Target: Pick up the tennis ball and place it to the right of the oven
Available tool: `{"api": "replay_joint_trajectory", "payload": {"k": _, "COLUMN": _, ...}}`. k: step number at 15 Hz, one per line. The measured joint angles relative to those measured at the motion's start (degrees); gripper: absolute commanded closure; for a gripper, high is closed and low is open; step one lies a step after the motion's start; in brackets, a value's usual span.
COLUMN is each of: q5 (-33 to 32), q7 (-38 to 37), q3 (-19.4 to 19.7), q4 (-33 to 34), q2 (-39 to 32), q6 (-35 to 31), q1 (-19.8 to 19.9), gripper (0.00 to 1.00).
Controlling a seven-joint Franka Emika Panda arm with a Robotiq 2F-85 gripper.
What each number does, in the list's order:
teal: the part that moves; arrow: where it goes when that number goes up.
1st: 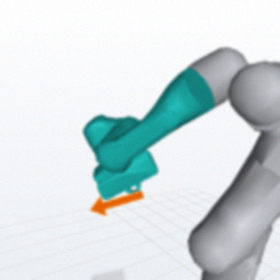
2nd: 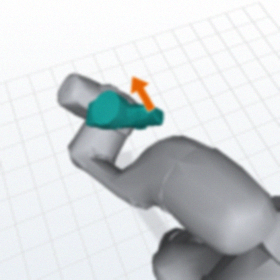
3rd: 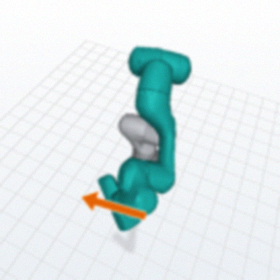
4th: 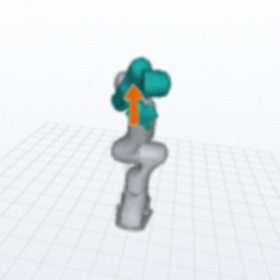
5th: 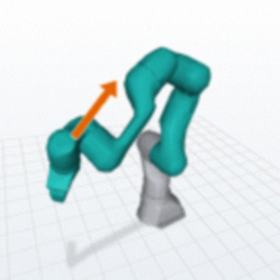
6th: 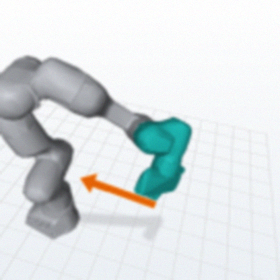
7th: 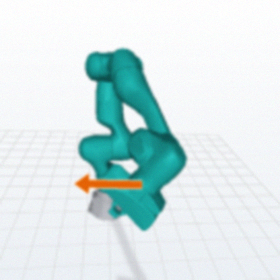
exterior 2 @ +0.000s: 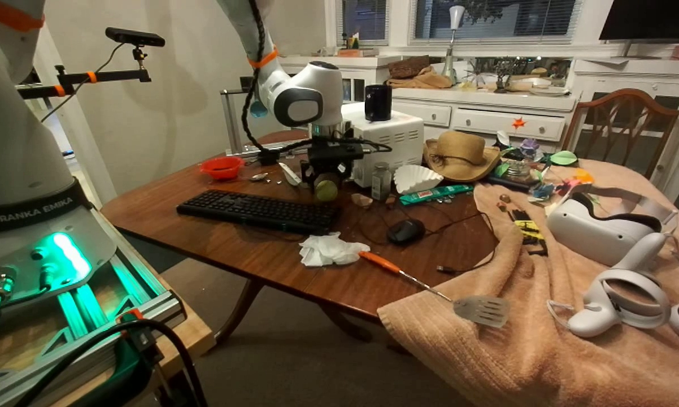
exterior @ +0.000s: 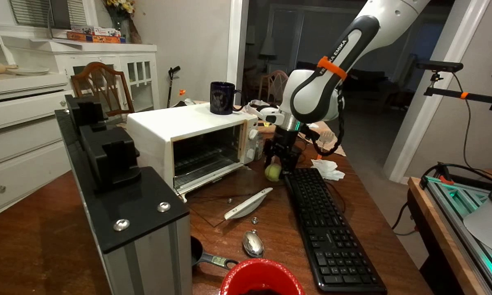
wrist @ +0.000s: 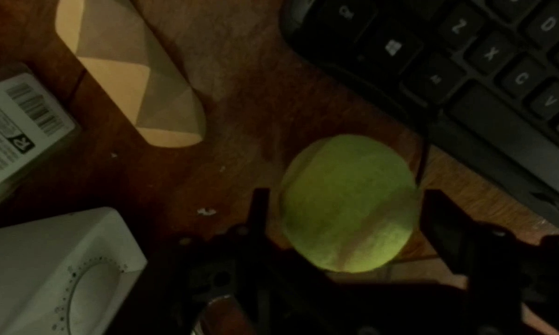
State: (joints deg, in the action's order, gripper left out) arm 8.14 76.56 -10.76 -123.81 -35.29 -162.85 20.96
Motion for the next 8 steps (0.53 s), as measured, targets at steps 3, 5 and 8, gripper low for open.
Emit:
{"api": "replay_joint_trajectory", "payload": {"k": 3, "q5": -0.4, "q7": 0.0, "q3": 0.0, "q4": 0.5, "q2": -0.3, "q6": -0.2, "q1": 0.0, "gripper": 0.58}}
{"api": "replay_joint_trajectory", "payload": {"k": 5, "q5": -0.6, "q7": 0.0, "q3": 0.0, "q4": 0.8, "q2": -0.5, "q6": -0.2, "q1": 0.0, "gripper": 0.58}}
{"api": "replay_joint_trajectory", "payload": {"k": 8, "q5": -0.7, "q7": -0.2, "q3": 0.0, "q4": 0.9, "q2": -0.3, "q6": -0.2, "q1": 0.0, "gripper": 0.58}}
